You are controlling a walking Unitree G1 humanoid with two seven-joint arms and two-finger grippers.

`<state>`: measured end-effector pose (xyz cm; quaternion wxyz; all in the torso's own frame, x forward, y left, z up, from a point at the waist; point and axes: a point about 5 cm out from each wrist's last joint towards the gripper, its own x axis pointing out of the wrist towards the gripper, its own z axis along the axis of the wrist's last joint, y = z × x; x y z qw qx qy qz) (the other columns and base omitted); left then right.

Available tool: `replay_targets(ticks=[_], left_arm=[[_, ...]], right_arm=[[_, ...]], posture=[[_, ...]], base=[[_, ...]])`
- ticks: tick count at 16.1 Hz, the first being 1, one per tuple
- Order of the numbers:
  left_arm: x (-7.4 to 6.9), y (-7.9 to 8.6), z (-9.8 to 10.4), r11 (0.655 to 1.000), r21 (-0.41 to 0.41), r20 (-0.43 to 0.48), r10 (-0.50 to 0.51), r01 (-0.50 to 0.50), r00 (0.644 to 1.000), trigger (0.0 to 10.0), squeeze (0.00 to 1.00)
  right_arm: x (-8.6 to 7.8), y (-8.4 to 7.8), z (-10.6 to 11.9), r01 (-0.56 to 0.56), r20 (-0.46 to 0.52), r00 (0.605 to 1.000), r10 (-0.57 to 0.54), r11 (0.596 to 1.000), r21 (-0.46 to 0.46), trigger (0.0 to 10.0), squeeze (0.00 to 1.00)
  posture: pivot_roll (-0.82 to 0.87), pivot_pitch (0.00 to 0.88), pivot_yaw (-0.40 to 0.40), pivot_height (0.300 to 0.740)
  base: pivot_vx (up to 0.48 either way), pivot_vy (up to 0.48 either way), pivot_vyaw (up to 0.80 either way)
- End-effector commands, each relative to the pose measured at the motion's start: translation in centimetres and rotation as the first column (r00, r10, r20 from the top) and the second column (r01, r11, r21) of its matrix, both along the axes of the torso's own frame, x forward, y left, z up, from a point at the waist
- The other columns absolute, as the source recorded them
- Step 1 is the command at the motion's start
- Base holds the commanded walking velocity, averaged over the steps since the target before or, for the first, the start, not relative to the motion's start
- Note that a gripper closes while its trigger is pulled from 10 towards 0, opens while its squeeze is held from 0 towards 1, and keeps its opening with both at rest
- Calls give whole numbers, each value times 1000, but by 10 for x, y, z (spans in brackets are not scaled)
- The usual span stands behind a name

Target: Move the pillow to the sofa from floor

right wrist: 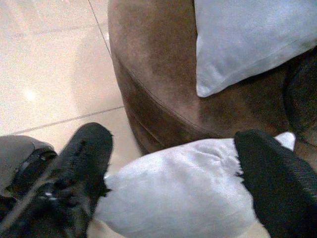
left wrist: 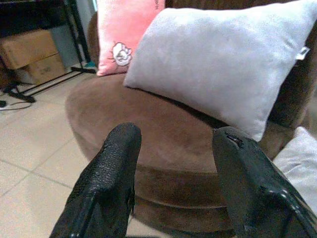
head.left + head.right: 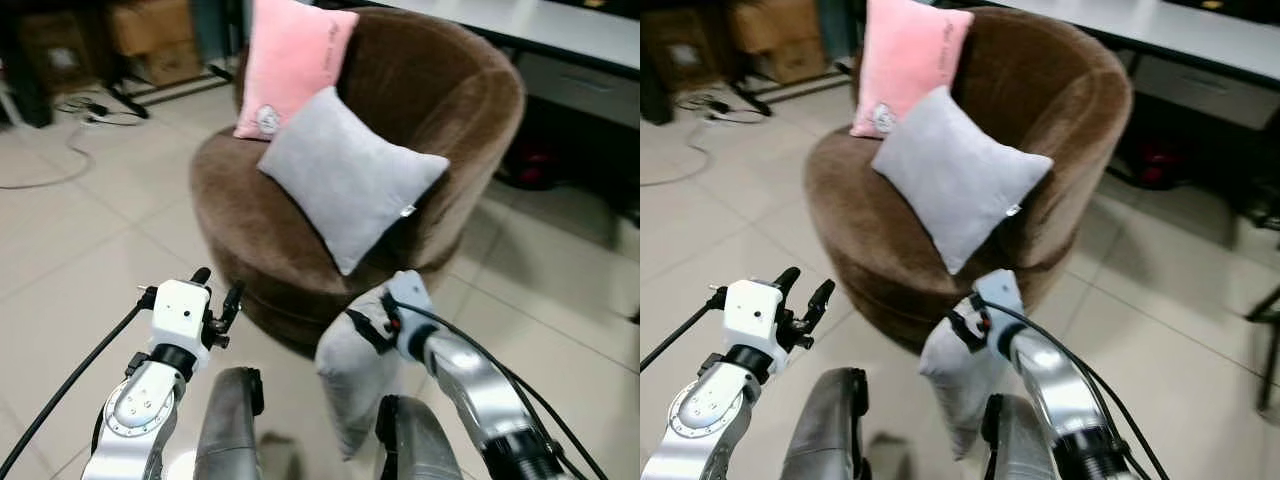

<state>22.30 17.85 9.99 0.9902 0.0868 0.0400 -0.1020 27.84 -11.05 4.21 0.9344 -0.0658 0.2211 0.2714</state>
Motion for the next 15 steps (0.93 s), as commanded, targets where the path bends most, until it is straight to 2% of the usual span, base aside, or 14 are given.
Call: replay_targets(ticks=[1, 4, 6, 8, 10, 12, 13, 14, 15], left_arm=[[2, -1, 3, 1000, -8, 5, -4, 4, 1000, 10000, 31], [3, 13, 4, 999, -10, -18, 40, -41, 999, 10000, 31], [-2, 19, 0, 998, 5, -49, 61, -61, 997, 10000, 35], [-20, 29, 0, 996, 12, -81, 88, -87, 993, 10000, 35], [-32, 32, 0, 996, 21, -104, 89, -87, 991, 10000, 35], [-45, 35, 3, 996, 26, -123, 84, -82, 989, 10000, 35], [-48, 36, 7, 997, 29, -125, 77, -74, 989, 10000, 39], [-50, 36, 10, 997, 31, -124, 71, -68, 990, 10000, 35], [-50, 34, 12, 998, 34, -116, 63, -60, 991, 10000, 35]], right_arm=[[1, 1, -3, -17, -3, 1000, 17, 1000, -18, 10000, 1000], [12, 34, -17, -161, -16, 987, 160, 982, -95, 10000, 1000], [12, 44, -21, -239, 5, 970, 243, 955, -178, 10000, 1000], [10, 59, -26, -375, 19, 916, 401, 871, -318, 10000, 1000], [10, 66, -29, -416, 19, 891, 454, 832, -368, 10000, 1000], [6, 72, -33, -437, 8, 878, 478, 810, -391, 10000, 1000], [5, 76, -34, -416, 10, 893, 450, 833, -364, 10000, 286], [5, 79, -34, -388, 15, 910, 415, 862, -327, 10000, 0], [8, 77, -33, -312, 12, 946, 324, 918, -244, 10000, 0]], posture=[[136, 0, -77, 566], [170, 0, -114, 566], [182, 13, -126, 566], [202, 53, -144, 566], [216, 78, -150, 566], [237, 118, -148, 566], [241, 130, -144, 566], [240, 137, -139, 566], [236, 146, -131, 566]], base=[[0, 0, 0], [0, 0, 0], [0, 0, 0], [0, 0, 0], [0, 0, 0], [0, 0, 0], [0, 0, 0], [0, 0, 0], [0, 0, 0]])
